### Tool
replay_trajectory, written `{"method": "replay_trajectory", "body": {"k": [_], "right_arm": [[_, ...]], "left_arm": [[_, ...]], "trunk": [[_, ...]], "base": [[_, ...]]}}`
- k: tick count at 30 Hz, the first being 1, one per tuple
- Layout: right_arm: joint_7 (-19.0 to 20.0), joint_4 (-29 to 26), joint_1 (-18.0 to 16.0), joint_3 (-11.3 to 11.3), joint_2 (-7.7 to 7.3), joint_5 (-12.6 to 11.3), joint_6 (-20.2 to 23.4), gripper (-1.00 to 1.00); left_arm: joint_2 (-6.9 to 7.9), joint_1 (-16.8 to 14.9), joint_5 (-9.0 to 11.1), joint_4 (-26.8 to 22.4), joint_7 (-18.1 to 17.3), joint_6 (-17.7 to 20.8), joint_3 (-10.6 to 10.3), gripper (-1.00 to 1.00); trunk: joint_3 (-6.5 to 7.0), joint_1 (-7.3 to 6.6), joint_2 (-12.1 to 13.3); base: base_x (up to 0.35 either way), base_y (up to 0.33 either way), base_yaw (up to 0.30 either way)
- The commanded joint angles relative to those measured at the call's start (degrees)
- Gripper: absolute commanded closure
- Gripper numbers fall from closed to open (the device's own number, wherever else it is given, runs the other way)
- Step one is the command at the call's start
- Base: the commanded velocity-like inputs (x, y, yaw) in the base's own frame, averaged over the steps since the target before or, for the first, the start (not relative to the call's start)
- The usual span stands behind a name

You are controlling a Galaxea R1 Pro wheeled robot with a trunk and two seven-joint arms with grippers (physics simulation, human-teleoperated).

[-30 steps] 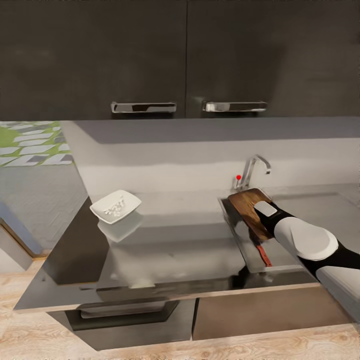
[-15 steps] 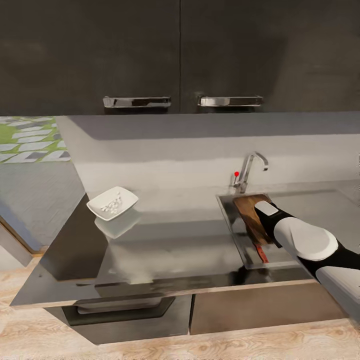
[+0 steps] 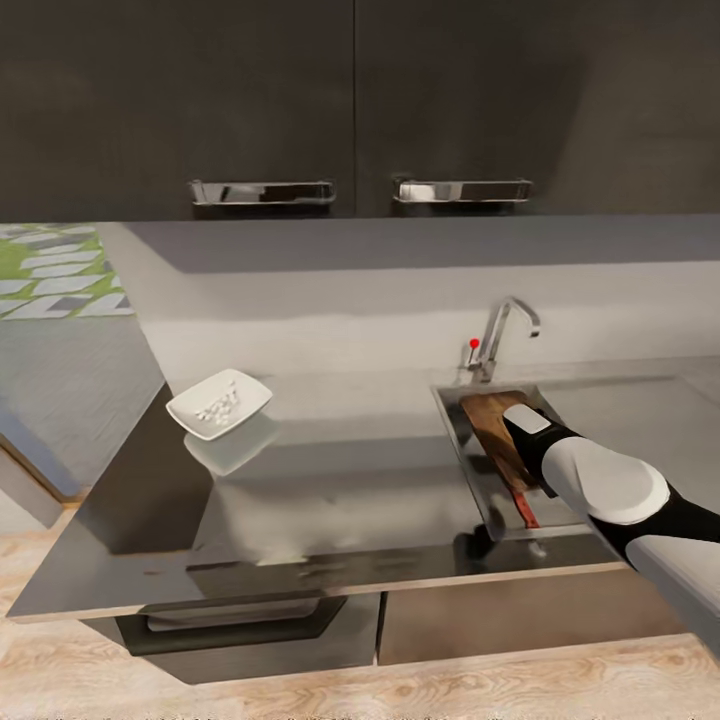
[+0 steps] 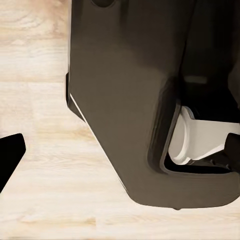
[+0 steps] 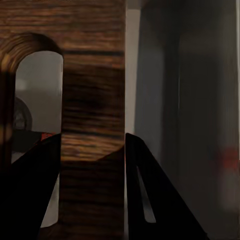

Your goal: In the kitchen, take the Vidalia onion out of the sink, dice it on the chopping board with the paring knife, put the diced onion into the bowl on the countertop, then place both the paring knife and the chopping board into the sink.

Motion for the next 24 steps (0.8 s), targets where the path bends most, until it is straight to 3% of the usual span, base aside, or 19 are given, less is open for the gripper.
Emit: {"method": "replay_trajectory", "body": {"k": [1, 5, 15, 24], "right_arm": [[-0.07, 0.04, -0.05, 0.42, 0.0, -0.58, -0.39, 1.0], [-0.07, 0.11, 0.28, 0.42, 1.33, -0.61, -0.32, 1.0], [0.7, 0.04, 2.94, 0.42, 1.4, -0.69, -0.39, 1.0], [1.82, 0.2, 3.02, 0.42, 1.85, -0.65, -0.13, 1.0]], "left_arm": [[-0.04, -0.11, 0.61, 0.27, -0.37, -0.39, -0.46, -1.0], [-0.1, -0.11, 0.61, 0.29, -0.37, -0.39, -0.46, -1.0], [-0.1, -0.11, 0.61, 0.28, -0.37, -0.39, -0.45, -1.0], [-0.1, -0.11, 0.61, 0.27, -0.37, -0.39, -0.46, -1.0]], "trunk": [[-0.2, 0.03, -0.12], [-0.57, 0.03, -0.12], [-1.43, 0.03, -0.12], [-1.44, 0.03, -0.12]], "base": [[0.0, 0.0, 0.0], [0.0, 0.0, 0.0], [0.089, -0.108, 0.0], [0.001, -0.001, 0.0]]}}
